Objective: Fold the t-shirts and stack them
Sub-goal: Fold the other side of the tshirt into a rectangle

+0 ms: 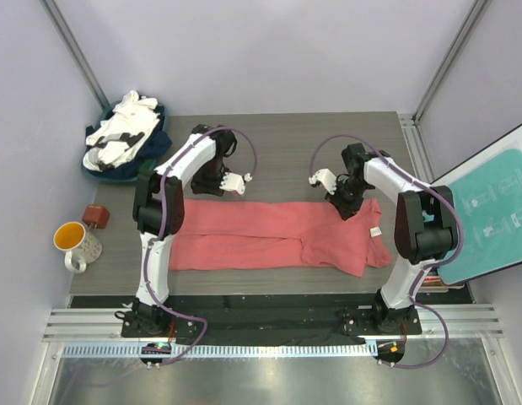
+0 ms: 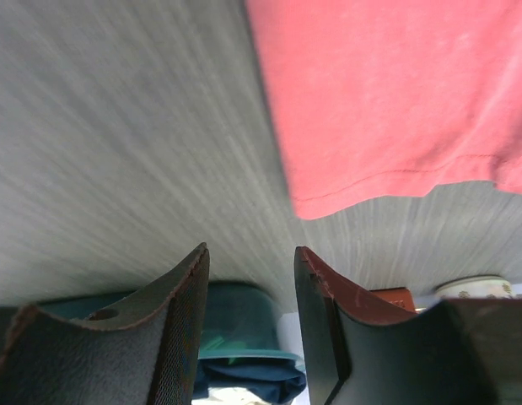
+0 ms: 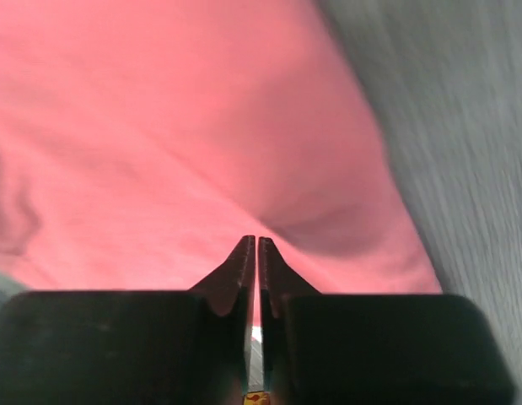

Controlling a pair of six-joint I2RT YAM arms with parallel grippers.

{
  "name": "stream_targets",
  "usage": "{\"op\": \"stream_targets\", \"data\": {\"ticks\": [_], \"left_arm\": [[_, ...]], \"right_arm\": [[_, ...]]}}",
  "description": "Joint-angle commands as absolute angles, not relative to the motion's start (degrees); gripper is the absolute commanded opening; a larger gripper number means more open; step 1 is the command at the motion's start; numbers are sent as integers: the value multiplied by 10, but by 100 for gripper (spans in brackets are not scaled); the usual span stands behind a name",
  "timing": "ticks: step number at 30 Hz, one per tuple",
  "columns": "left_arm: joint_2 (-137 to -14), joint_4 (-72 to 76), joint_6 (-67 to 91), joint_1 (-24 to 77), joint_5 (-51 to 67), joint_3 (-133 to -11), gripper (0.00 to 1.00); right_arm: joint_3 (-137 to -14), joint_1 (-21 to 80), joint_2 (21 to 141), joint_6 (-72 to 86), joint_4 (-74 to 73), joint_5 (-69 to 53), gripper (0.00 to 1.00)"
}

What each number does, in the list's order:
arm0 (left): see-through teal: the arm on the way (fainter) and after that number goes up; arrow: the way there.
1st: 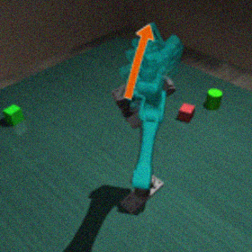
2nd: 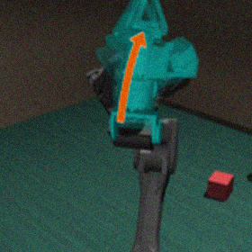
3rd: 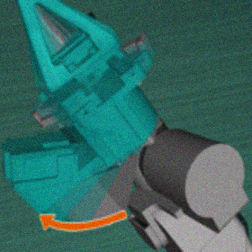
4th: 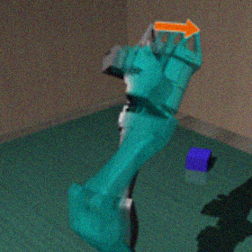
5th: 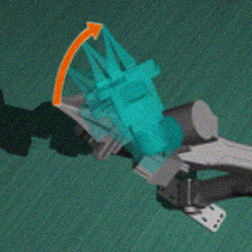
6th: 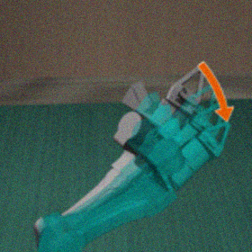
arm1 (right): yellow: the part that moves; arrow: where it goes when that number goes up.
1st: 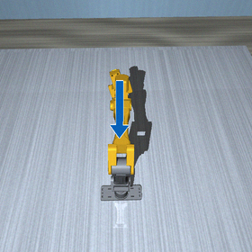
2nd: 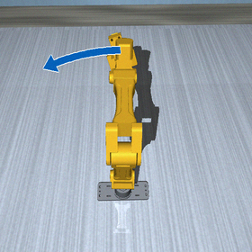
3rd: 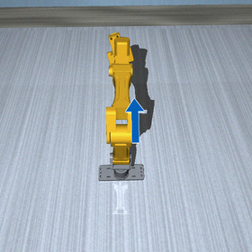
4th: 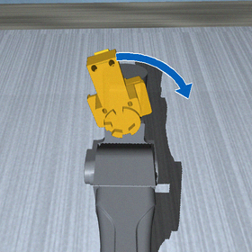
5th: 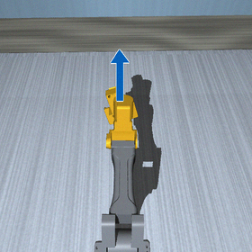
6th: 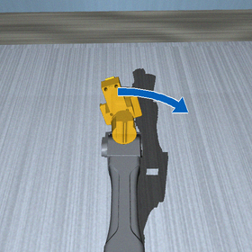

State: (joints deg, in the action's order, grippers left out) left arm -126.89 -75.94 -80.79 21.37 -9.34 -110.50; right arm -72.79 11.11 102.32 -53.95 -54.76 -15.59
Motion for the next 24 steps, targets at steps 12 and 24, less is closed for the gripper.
{"op": "stream_targets", "data": {"ticks": [12,24], "left_arm": [[-1245,-953,-761,215,-69,-1128,0],[-1194,-954,-781,207,-16,-1081,0]], "right_arm": [[-788,43,1069,-535,-498,-75,4],[-784,28,1048,-552,-533,-86,3]]}}
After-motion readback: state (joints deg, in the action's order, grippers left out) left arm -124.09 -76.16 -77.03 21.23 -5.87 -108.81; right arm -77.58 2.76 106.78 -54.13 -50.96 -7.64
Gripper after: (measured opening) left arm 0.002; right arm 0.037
